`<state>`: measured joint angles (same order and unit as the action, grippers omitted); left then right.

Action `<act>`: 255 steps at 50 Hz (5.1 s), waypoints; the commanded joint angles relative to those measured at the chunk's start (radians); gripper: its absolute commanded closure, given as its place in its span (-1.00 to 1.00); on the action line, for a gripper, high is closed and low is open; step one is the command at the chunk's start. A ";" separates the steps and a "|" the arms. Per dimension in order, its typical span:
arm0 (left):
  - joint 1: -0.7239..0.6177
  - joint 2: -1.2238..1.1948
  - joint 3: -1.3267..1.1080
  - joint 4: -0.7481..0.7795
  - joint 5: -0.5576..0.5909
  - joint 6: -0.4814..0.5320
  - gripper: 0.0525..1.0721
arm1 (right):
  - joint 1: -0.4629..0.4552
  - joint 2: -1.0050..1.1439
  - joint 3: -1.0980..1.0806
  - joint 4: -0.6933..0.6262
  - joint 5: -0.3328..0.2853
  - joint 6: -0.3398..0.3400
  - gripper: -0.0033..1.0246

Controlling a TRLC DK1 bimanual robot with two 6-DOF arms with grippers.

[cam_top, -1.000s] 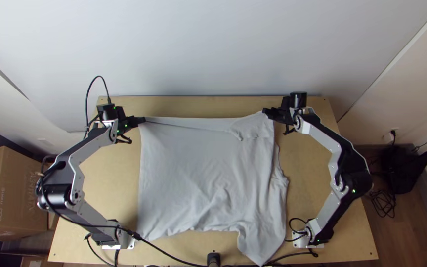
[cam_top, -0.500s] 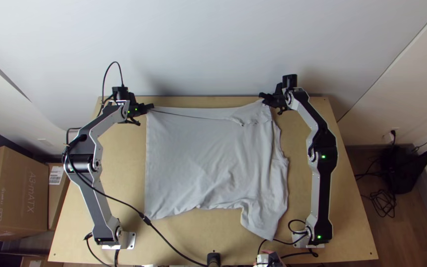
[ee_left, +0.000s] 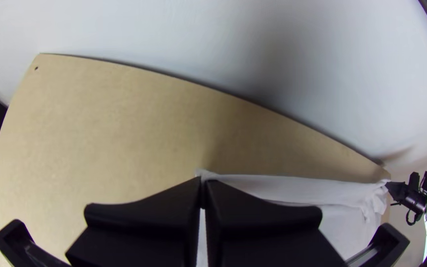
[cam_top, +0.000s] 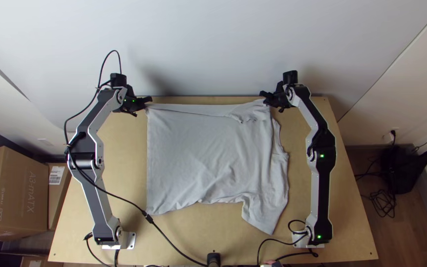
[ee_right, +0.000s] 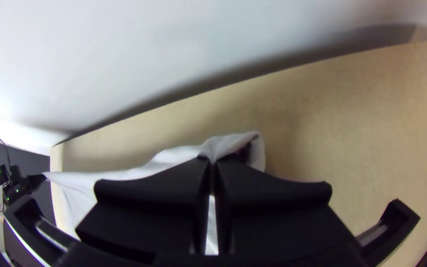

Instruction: Fold the t-shirt

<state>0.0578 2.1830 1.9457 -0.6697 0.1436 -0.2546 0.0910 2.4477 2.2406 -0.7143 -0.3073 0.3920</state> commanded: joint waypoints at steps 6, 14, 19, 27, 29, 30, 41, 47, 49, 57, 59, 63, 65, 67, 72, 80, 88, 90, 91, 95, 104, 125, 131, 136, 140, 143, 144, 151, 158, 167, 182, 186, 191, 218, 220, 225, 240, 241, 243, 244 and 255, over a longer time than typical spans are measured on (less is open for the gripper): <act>-0.009 -0.206 -0.171 0.039 0.022 -0.011 0.95 | -0.010 -0.154 -0.056 -0.125 0.000 -0.047 0.95; -0.009 -0.287 -0.317 0.107 0.025 0.006 0.95 | -0.025 -0.245 -0.180 -0.126 0.000 -0.068 0.95; -0.009 -0.345 -0.441 0.190 0.027 0.015 0.95 | -0.031 -0.302 -0.283 -0.126 0.000 -0.071 0.95; -0.009 -0.405 -0.585 0.266 0.027 0.031 0.95 | -0.034 -0.380 -0.444 -0.082 0.000 -0.073 0.95; -0.007 -0.417 -0.616 0.279 0.027 0.035 0.95 | -0.034 -0.400 -0.480 -0.070 0.002 -0.073 0.95; -0.007 -0.424 -0.631 0.286 0.027 0.038 0.95 | -0.034 -0.411 -0.496 -0.063 0.002 -0.073 0.95; -0.001 -0.497 -0.798 0.357 0.027 0.046 0.95 | -0.031 -0.521 -0.673 -0.020 0.000 -0.068 0.95; -0.007 -0.546 -0.915 0.417 0.027 0.046 0.95 | -0.022 -0.585 -0.808 0.042 0.000 -0.065 0.95; -0.009 -0.560 -0.947 0.432 0.027 0.038 0.95 | -0.019 -0.598 -0.845 0.059 0.002 -0.065 0.95; -0.015 -0.574 -1.048 0.490 0.025 0.026 0.95 | -0.020 -0.621 -0.964 0.116 0.022 -0.061 0.89; -0.015 -0.575 -1.068 0.516 0.025 0.026 0.93 | -0.023 -0.622 -0.989 0.119 0.036 -0.061 0.50; -0.015 -0.594 -1.096 0.518 0.022 0.028 0.21 | -0.033 -0.641 -1.036 0.116 0.066 -0.062 -0.86; -0.015 -0.605 -1.104 0.502 0.017 0.031 -0.23 | -0.040 -0.670 -1.059 0.115 0.091 -0.067 -0.94; -0.013 -0.626 -1.110 0.472 0.017 0.031 -0.61 | -0.056 -0.708 -1.084 0.116 0.093 -0.067 -0.94; 0.000 -0.718 -1.116 0.438 0.019 0.032 -0.91 | -0.085 -0.865 -1.136 0.102 0.089 -0.062 -0.92; 0.042 -0.916 -1.113 0.378 0.044 0.048 -0.90 | -0.083 -1.156 -1.210 0.019 0.085 -0.051 -0.92; 0.039 -1.095 -1.041 0.220 0.053 0.067 -0.89 | -0.085 -1.300 -1.213 -0.235 0.051 -0.002 -0.92; 0.030 -1.128 -1.021 0.177 0.053 0.074 -0.89 | -0.074 -1.326 -1.216 -0.301 0.043 -0.005 -0.92; 0.022 -1.143 -1.008 0.153 0.053 0.080 -0.89 | -0.068 -1.334 -1.220 -0.327 0.040 -0.008 -0.92; 0.010 -1.192 -0.962 0.062 0.053 0.090 -0.89 | -0.073 -1.342 -1.240 -0.435 0.030 -0.007 -0.92; 0.004 -1.272 -0.887 -0.071 0.053 0.112 -0.89 | -0.085 -1.326 -1.386 -0.590 -0.026 -0.047 -0.79; -0.012 -1.367 -0.855 -0.188 0.054 0.112 -0.89 | -0.028 -1.136 -1.595 -0.542 -0.072 -0.136 -0.23; -0.012 -1.381 -0.854 -0.205 0.054 0.112 -0.89 | 0.003 -1.124 -1.599 -0.493 -0.075 -0.133 -0.23; -0.012 -1.388 -0.854 -0.222 0.054 0.112 -0.89 | 0.026 -1.106 -1.602 -0.445 -0.075 -0.127 0.02; -0.018 -1.390 -0.852 -0.240 0.054 0.127 -0.89 | 0.036 -1.087 -1.607 -0.418 -0.075 -0.125 0.15; -0.056 -1.390 -0.846 -0.286 0.053 0.161 -0.89 | 0.039 -1.055 -1.607 -0.416 -0.075 -0.128 0.19; -0.081 -1.390 -0.843 -0.315 0.053 0.183 -0.89 | 0.039 -1.050 -1.606 -0.413 -0.075 -0.130 0.19; -0.259 -1.387 -0.850 -0.516 0.014 0.296 -0.89 | 0.030 -1.064 -1.599 -0.402 -0.073 -0.154 0.74; -0.388 -1.382 -0.929 -0.643 -0.030 0.328 -0.89 | 0.038 -1.096 -1.599 -0.418 -0.073 -0.165 0.85; -0.513 -1.347 -1.033 -0.682 -0.085 0.324 -0.88 | 0.038 -1.181 -1.595 -0.433 -0.075 -0.159 0.95; -0.655 -1.227 -1.174 -0.671 -0.237 0.368 -0.86 | 0.036 -1.276 -1.583 -0.475 -0.075 -0.153 0.95; -0.656 -1.204 -1.206 -0.646 -0.237 0.413 -0.71 | 0.036 -1.282 -1.589 -0.475 -0.075 -0.142 0.95; -0.656 -1.143 -1.202 -0.620 -0.223 0.419 -0.72 | 0.038 -1.299 -1.595 -0.475 -0.075 -0.134 0.95; -0.670 -0.870 -1.202 -0.472 -0.058 0.437 0.19 | 0.036 -1.313 -1.567 -0.473 -0.075 -0.136 0.95; -0.670 -0.858 -1.202 -0.470 -0.050 0.440 0.74 | 0.029 -1.311 -1.556 -0.473 -0.075 -0.136 0.95; -0.650 -0.855 -1.199 -0.459 -0.029 0.454 0.95 | -0.005 -1.305 -1.526 -0.473 -0.073 -0.153 0.95; -0.372 -0.979 -1.196 -0.507 -0.027 0.634 0.95 | -0.186 -1.082 -1.405 -0.580 -0.067 -0.300 0.95; -0.357 -0.985 -1.199 -0.513 -0.027 0.647 0.95 | -0.192 -1.070 -1.405 -0.580 -0.056 -0.300 0.95; -0.328 -0.991 -1.203 -0.519 -0.027 0.670 0.95 | -0.197 -1.050 -1.400 -0.579 -0.026 -0.303 0.95; -0.314 -0.993 -1.205 -0.519 -0.027 0.676 0.95 | -0.197 -1.041 -1.398 -0.576 -0.013 -0.301 0.95; -0.269 -1.020 -1.200 -0.530 -0.032 0.709 0.95 | -0.198 -1.061 -1.332 -0.524 0.053 -0.259 0.95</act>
<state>-0.2195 1.1881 0.7589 -1.1721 0.1127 0.4210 -0.1013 1.3987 0.8566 -1.2484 -0.2768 0.1226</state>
